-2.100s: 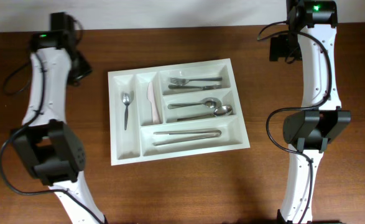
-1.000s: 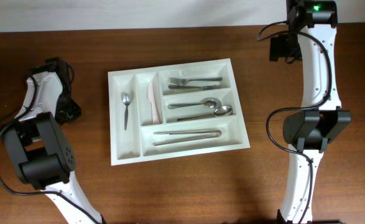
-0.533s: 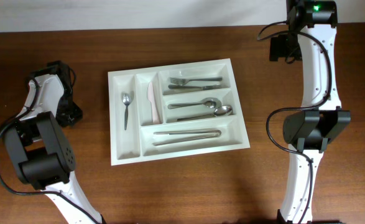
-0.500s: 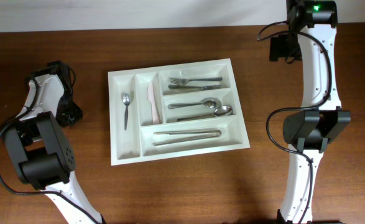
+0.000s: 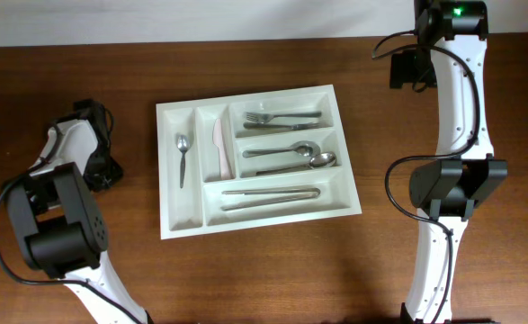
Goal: Pack container
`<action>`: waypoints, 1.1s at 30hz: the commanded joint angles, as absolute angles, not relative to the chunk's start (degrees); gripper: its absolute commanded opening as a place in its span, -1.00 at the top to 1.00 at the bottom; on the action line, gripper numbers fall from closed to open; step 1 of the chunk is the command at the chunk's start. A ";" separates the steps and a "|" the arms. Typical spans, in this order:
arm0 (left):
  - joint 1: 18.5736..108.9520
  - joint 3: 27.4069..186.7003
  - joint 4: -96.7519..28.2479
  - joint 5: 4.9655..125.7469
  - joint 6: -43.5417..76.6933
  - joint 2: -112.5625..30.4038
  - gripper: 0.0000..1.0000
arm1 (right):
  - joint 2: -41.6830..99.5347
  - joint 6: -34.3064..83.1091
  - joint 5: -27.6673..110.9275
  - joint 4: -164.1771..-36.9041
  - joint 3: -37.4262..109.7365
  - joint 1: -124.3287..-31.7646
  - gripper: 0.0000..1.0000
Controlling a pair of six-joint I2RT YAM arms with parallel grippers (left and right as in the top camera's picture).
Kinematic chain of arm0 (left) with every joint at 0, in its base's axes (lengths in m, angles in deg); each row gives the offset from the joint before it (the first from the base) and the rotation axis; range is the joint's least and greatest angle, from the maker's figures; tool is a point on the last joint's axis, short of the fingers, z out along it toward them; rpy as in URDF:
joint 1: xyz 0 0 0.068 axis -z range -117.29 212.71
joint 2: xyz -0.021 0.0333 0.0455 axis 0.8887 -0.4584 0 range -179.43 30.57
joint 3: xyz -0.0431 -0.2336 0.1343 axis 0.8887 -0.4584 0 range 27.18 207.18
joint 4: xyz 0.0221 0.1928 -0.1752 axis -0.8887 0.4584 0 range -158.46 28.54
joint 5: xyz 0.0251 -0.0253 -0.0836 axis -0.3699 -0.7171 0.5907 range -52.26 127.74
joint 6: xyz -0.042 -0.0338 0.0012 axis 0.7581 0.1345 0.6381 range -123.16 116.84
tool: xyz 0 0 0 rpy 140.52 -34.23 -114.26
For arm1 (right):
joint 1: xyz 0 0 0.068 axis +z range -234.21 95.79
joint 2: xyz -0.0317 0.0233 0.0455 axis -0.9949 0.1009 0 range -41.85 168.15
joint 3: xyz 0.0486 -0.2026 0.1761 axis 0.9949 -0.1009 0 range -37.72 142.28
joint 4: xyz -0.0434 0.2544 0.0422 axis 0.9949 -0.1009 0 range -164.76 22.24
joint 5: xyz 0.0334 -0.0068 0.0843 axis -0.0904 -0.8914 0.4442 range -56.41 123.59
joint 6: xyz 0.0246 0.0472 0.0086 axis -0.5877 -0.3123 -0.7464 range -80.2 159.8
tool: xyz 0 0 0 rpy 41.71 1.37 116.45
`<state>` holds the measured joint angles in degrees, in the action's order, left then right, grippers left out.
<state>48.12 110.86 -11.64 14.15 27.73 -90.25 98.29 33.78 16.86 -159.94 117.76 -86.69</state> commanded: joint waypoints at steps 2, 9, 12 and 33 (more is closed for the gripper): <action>45.98 109.37 -13.72 13.10 26.51 -89.72 -0.20 | 96.74 33.08 15.54 -159.92 118.72 -86.54 -0.97; 43.01 109.35 -16.54 12.64 26.51 -89.72 -0.19 | 96.74 33.08 15.54 -159.92 118.72 -86.54 -0.98; 42.40 109.35 -17.17 12.90 26.51 -89.72 -0.16 | 96.74 33.08 15.54 -159.92 118.72 -86.54 -0.98; 42.42 109.33 -18.77 14.36 26.51 -89.72 0.89 | 96.74 33.08 15.54 -159.92 118.72 -86.54 -0.98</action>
